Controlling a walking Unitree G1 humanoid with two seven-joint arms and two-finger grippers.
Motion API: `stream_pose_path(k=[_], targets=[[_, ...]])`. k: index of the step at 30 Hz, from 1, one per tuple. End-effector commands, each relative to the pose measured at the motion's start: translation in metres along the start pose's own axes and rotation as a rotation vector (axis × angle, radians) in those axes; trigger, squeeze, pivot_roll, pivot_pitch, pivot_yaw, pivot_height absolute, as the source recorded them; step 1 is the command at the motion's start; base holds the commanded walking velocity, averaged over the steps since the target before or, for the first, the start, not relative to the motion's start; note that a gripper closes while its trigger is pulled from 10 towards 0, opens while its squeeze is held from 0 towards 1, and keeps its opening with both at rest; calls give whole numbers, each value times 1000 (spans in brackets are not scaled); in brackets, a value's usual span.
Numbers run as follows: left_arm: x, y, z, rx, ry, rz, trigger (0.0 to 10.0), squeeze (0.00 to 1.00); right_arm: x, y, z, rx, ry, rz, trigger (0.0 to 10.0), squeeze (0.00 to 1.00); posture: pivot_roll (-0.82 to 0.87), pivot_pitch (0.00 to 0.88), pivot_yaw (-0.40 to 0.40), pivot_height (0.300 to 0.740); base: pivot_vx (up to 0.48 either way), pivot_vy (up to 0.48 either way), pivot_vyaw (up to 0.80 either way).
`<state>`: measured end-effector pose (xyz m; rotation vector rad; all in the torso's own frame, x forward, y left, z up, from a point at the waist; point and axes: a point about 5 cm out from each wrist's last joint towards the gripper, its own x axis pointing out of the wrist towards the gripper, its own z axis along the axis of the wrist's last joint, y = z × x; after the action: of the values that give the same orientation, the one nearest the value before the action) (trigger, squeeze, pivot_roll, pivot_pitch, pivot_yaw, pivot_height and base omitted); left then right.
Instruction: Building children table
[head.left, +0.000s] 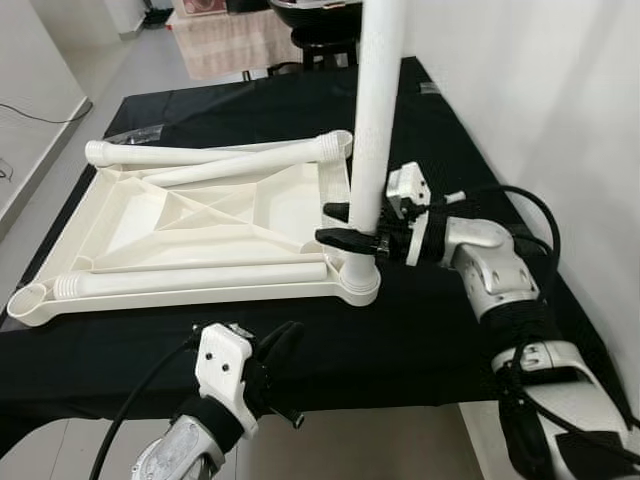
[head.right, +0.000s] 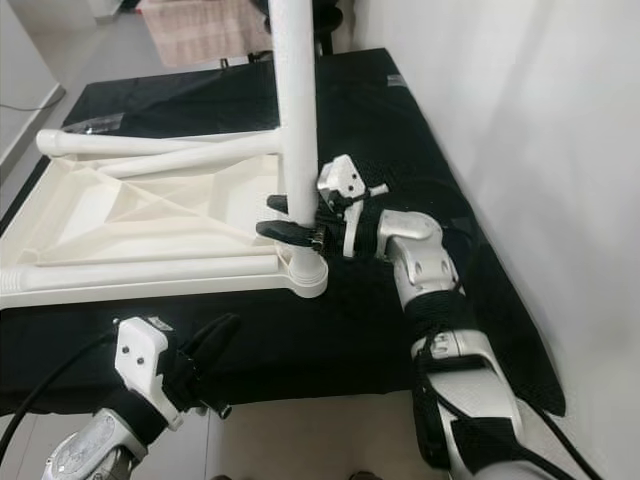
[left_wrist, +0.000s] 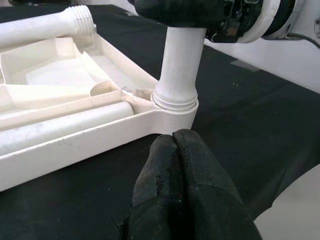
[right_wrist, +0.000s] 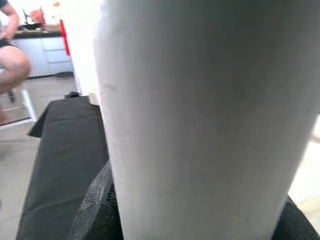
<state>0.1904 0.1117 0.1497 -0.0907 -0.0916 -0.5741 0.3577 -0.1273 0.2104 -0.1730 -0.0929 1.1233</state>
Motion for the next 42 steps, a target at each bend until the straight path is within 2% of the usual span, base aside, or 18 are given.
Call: stream_pose_path(k=[1, 2, 3, 4, 6, 7, 10, 17, 18, 20, 21, 22, 29, 30, 32, 34, 38, 42], targets=[[-3, 1, -2, 0, 17, 9, 10000, 0, -3, 9, -25, 64, 82, -135, 0, 0, 18, 154, 36, 740, 0, 0, 0], [-3, 2, -2, 0, 16, 9, 10000, 0, -8, 17, -35, 101, 108, -273, 0, 0, 13, 154, 34, 740, 0, 0, 0], [-3, 2, -2, 0, 16, 9, 10000, 0, -8, 17, -35, 101, 108, -273, 0, 0, 13, 154, 34, 740, 0, 0, 0], [-3, 3, -2, 0, 14, 10, 10000, 0, -13, 36, -53, 162, 171, -509, 0, 0, -2, 158, 42, 740, 0, 0, 0], [-3, 3, -2, 0, 14, 10, 10000, 0, -13, 36, -53, 162, 171, -509, 0, 0, -2, 158, 42, 740, 0, 0, 0], [-2, 5, -2, 0, 13, 9, 10000, 0, -16, 52, -63, 173, 215, -670, 0, 0, -10, 153, 61, 740, 0, 0, 0], [0, 7, -4, -5, 17, 5, 10000, 0, -12, 59, -63, 142, 220, -758, 0, 0, -17, 131, 70, 740, 0, 0, 0], [2, 9, -6, -9, 15, 12, 10000, 0, 0, 56, -65, 126, 225, -712, 0, 0, -14, 113, 55, 740, 0, 0, 0], [2, 9, -6, -7, 12, 22, 10000, 0, 2, 57, -63, 138, 224, -701, 10000, 580, -11, 109, 52, 740, 0, 0, 0], [2, 9, -6, -7, 12, 22, 10000, 0, 2, 57, -63, 138, 224, -701, 10000, 580, -11, 109, 52, 740, 0, 0, 0], [2, 9, -7, -6, 13, 24, 10000, 0, 4, 58, -59, 159, 201, -694, 10000, 941, -7, 105, 50, 740, 0, 0, 0], [2, 9, -7, -6, 14, 23, 10000, 0, 7, 57, -53, 179, 153, -640, 10000, 1000, -5, 103, 48, 740, 0, 0, 0], [3, 8, -8, -6, 13, 18, 10000, 0, 19, 46, -18, 174, -23, -316, 10000, 1000, -6, 99, 49, 740, 0, 0, 0], [3, 8, -8, -6, 13, 18, 10000, 0, 20, 42, -12, 133, -38, -228, 10000, 0, 1, 101, 49, 740, 0, 0, 0], [3, 7, -7, -4, 12, 18, 10000, 0, 21, 35, -5, 83, -40, -93, 10000, 0, 7, 104, 48, 740, 0, 0, 0], [3, 7, -7, -4, 12, 18, 10000, 0, 21, 35, -5, 83, -40, -93, 10000, 0, 7, 104, 48, 740, 0, 0, 0], [0, 5, -6, -1, 13, 18, 10000, 0, 22, 32, -5, 73, 6, 154, 10000, 0, 27, 123, 49, 740, 0, 0, 0], [-1, 4, -6, 0, 15, 18, 10000, 0, 24, 28, -5, 77, 15, 174, 10000, 0, 34, 127, 49, 740, 0, 0, 0]])
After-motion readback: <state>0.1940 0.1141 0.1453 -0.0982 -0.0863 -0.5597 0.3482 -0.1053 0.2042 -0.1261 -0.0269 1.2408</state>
